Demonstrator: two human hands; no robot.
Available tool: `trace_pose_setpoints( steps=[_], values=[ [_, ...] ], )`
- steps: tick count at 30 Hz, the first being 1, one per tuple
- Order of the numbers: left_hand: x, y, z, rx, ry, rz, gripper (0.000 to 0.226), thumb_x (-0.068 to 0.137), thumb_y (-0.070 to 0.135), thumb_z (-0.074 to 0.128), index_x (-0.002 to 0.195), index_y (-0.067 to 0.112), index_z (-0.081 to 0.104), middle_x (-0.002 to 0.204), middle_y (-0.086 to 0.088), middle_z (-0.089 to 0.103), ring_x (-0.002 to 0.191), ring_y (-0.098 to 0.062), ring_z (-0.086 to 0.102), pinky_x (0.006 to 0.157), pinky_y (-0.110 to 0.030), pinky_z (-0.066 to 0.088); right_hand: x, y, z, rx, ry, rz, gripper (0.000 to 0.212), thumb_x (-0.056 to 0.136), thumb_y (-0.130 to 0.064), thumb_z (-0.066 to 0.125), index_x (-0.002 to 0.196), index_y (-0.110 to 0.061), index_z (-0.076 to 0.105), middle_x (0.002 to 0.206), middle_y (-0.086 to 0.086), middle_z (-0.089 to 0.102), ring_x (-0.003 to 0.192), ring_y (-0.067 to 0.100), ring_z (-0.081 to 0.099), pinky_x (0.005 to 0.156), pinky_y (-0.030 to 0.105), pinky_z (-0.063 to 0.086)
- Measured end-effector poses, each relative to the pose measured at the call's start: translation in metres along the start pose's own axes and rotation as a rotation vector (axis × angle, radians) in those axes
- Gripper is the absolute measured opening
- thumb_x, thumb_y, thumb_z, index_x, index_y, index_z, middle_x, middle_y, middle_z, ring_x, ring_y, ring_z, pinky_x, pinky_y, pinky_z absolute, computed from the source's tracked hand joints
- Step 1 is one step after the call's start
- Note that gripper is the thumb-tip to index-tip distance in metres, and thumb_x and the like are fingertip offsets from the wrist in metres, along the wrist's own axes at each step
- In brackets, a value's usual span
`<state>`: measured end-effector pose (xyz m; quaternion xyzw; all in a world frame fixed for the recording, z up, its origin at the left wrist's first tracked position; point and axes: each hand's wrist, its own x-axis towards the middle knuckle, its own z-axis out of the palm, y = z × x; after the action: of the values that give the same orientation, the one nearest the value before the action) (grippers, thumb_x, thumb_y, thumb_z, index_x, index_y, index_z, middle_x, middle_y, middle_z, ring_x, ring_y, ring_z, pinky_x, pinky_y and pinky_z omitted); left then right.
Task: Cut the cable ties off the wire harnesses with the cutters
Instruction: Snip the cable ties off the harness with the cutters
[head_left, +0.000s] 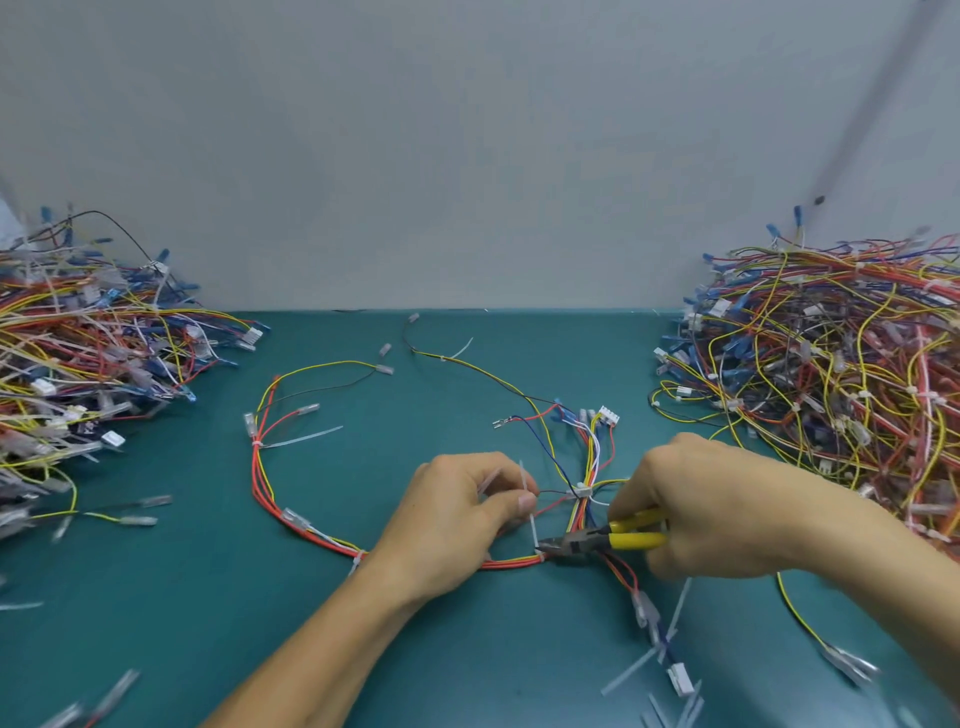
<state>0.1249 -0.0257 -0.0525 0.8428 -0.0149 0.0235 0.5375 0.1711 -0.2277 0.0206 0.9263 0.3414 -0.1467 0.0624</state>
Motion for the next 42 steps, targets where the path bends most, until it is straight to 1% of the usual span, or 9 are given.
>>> trace_pose_setpoints(
  steps=[3, 9, 20, 25, 28, 32, 35, 39, 42],
  values=[
    [-0.001, 0.001, -0.001, -0.063, -0.016, -0.004, 0.017, 0.086, 0.010, 0.065, 0.071, 0.019, 0.067, 0.066, -0.003, 0.063, 0.055, -0.008, 0.048, 0.050, -0.020, 0.042, 0.001, 0.002, 0.000, -0.001, -0.014, -0.018, 0.017, 0.070, -0.034, 0.062, 0.060, -0.032, 0.049, 0.061, -0.001, 0.046, 0.068, 0.023, 0.050, 0.058, 0.034, 0.045],
    [-0.001, 0.002, 0.001, -0.125, -0.018, -0.004, 0.015, 0.085, 0.007, 0.065, 0.073, 0.014, 0.068, 0.069, -0.012, 0.063, 0.054, -0.011, 0.045, 0.051, -0.019, 0.037, 0.003, 0.008, 0.006, -0.021, 0.008, -0.067, 0.012, 0.069, -0.029, 0.058, 0.067, -0.023, 0.047, 0.066, 0.005, 0.050, 0.068, 0.025, 0.049, 0.060, 0.039, 0.045],
    [0.000, 0.001, 0.002, -0.135, 0.008, -0.019, 0.014, 0.084, 0.008, 0.067, 0.072, 0.015, 0.069, 0.064, -0.002, 0.063, 0.055, -0.012, 0.047, 0.051, -0.021, 0.040, 0.003, 0.011, 0.012, -0.088, 0.046, -0.105, 0.016, 0.071, -0.031, 0.054, 0.078, -0.018, 0.049, 0.073, 0.005, 0.055, 0.073, 0.026, 0.050, 0.065, 0.039, 0.048],
    [0.000, -0.001, 0.001, -0.128, 0.025, -0.034, 0.014, 0.084, 0.009, 0.068, 0.073, 0.016, 0.070, 0.075, -0.005, 0.071, 0.064, -0.011, 0.057, 0.059, -0.026, 0.047, 0.001, 0.007, 0.015, -0.152, 0.055, -0.084, 0.014, 0.073, -0.032, 0.052, 0.079, -0.020, 0.047, 0.073, 0.004, 0.053, 0.073, 0.027, 0.050, 0.060, 0.033, 0.045],
    [0.001, 0.005, -0.002, -0.230, 0.086, -0.034, 0.016, 0.084, 0.003, 0.066, 0.072, 0.012, 0.069, 0.073, 0.000, 0.069, 0.057, -0.001, 0.056, 0.054, -0.015, 0.045, 0.000, 0.006, 0.017, -0.148, 0.073, -0.055, 0.014, 0.075, -0.035, 0.051, 0.079, -0.022, 0.046, 0.073, 0.001, 0.051, 0.074, 0.027, 0.050, 0.060, 0.031, 0.042],
    [0.010, 0.013, -0.030, -0.548, 0.282, -0.120, 0.019, 0.090, 0.000, 0.056, 0.077, 0.011, 0.063, 0.061, 0.003, 0.058, 0.036, -0.003, 0.029, 0.040, -0.015, 0.024, -0.006, 0.002, 0.013, -0.083, 0.221, -0.025, 0.025, 0.080, -0.044, 0.046, 0.078, -0.020, 0.047, 0.067, 0.000, 0.050, 0.069, 0.020, 0.048, 0.064, 0.035, 0.046],
    [0.012, 0.015, -0.055, -0.731, 0.316, -0.179, 0.018, 0.094, 0.000, 0.045, 0.090, 0.007, 0.062, 0.057, 0.002, 0.046, 0.042, -0.008, 0.030, 0.042, -0.020, 0.029, -0.009, -0.007, 0.010, 0.015, 0.293, -0.046, 0.032, 0.080, -0.053, 0.043, 0.077, -0.021, 0.047, 0.066, -0.001, 0.048, 0.066, 0.018, 0.044, 0.065, 0.035, 0.046],
    [0.004, 0.009, -0.065, -0.689, 0.240, -0.340, 0.023, 0.098, 0.000, 0.038, 0.088, 0.006, 0.057, 0.060, -0.002, 0.049, 0.045, -0.011, 0.045, 0.042, -0.021, 0.039, -0.007, -0.024, 0.007, 0.057, 0.226, -0.072, 0.041, 0.083, -0.068, 0.045, 0.096, -0.030, 0.051, 0.093, -0.012, 0.050, 0.092, 0.012, 0.051, 0.073, 0.034, 0.046],
    [0.001, 0.001, -0.060, -0.517, 0.182, -0.463, 0.024, 0.098, -0.002, 0.037, 0.085, 0.008, 0.054, 0.065, -0.005, 0.048, 0.039, -0.007, 0.034, 0.038, -0.019, 0.031, -0.001, -0.036, 0.009, 0.050, 0.187, -0.076, 0.037, 0.084, -0.069, 0.045, 0.090, -0.033, 0.042, 0.096, -0.012, 0.046, 0.100, 0.017, 0.052, 0.075, 0.034, 0.042]
  ],
)
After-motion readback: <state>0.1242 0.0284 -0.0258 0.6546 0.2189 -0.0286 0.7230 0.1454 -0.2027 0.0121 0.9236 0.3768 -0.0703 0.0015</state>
